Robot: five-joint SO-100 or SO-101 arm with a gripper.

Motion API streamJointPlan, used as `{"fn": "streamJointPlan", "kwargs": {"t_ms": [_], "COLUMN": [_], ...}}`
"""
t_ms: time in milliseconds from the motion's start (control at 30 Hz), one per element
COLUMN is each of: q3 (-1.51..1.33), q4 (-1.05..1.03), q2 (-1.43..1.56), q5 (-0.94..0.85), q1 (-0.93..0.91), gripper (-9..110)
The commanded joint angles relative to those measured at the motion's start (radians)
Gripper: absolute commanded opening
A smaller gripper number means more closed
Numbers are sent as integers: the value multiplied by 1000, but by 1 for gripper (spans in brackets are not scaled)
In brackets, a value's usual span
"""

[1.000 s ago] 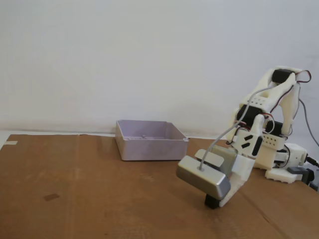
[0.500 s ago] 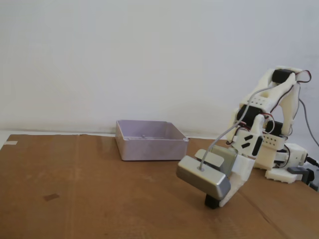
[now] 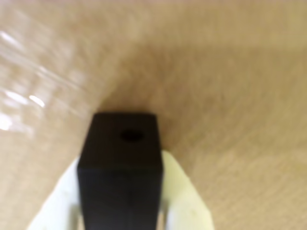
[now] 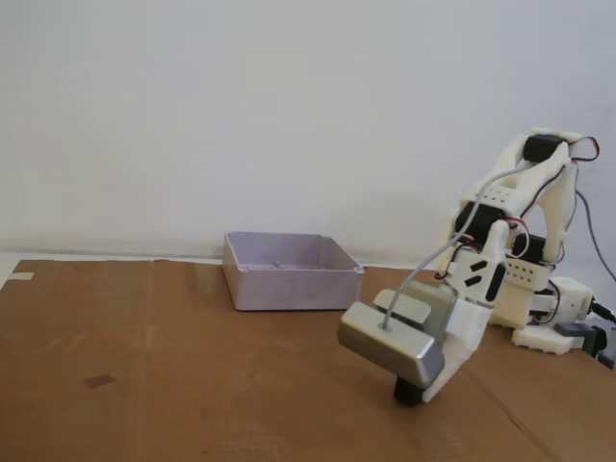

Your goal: Grasp a block and put it in the box.

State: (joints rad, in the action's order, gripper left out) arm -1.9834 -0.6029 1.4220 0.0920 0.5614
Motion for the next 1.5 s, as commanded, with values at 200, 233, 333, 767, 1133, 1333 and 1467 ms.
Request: {"fn": "streamJointPlan", "kwargs": {"t_ms": [200,233,333,767,1133,1333,1467], "q3": [227,238,268,278,281,278,276], "q4": [-5,-5,-5,-5,-5,-5,-5], "q2": [31,31,34,195,344,414,451], "q5": [-3,-3,-3,-5,-5,-5,-5], "q1": [-49,-52,-63,-184,-305,-393,-459], "gripper": [0,0,0,0,0,0,0]}}
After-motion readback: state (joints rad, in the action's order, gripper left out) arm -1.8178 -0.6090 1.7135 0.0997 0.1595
